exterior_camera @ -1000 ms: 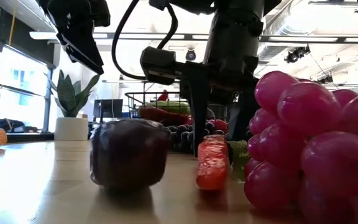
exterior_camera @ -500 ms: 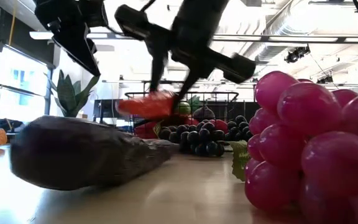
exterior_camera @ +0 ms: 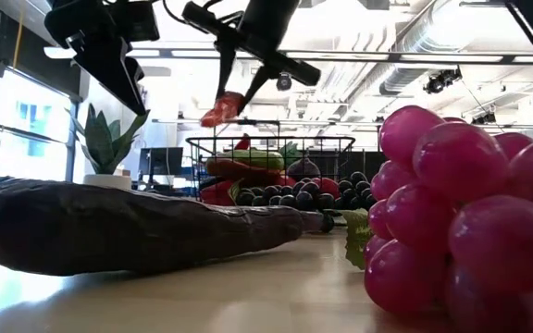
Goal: Build produce basket
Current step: Put the orange carrot into the wire basket, then put the purple eggplant into the wire basket
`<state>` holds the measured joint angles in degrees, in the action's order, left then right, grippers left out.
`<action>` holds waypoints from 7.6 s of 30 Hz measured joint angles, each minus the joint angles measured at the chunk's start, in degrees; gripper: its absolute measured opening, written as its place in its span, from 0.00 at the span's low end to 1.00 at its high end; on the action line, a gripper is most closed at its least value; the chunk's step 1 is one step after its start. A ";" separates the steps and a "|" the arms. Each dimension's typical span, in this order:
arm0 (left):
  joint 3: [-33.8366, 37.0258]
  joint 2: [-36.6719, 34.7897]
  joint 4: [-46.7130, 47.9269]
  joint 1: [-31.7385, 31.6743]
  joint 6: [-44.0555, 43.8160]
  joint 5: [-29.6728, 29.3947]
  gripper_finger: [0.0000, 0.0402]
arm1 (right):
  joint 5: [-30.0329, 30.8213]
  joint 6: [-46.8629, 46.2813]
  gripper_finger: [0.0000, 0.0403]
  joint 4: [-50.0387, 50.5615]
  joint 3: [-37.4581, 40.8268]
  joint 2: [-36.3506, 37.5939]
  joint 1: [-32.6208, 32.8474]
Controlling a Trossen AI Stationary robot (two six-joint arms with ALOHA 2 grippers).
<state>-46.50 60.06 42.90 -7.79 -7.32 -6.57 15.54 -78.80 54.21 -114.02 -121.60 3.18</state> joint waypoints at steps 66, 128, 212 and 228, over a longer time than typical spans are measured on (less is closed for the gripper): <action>0.00 0.00 -0.72 -0.04 -28.42 -6.40 0.49 | -7.12 32.82 0.52 -13.45 -0.26 0.07 -21.35; 0.02 11.41 -20.94 22.60 -42.02 -5.65 0.63 | 5.06 27.83 0.52 28.77 -20.41 4.17 -2.07; -17.31 51.05 -33.97 28.44 -38.13 -3.39 0.63 | 6.64 27.19 0.52 31.92 -20.37 4.15 -3.42; -17.46 51.97 -32.20 28.44 -34.99 -2.58 0.49 | 6.61 25.80 0.52 31.96 -20.37 4.15 -3.41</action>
<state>-63.96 112.03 10.71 20.64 -42.31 -9.15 22.15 -53.00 86.17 -134.39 -117.45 -0.23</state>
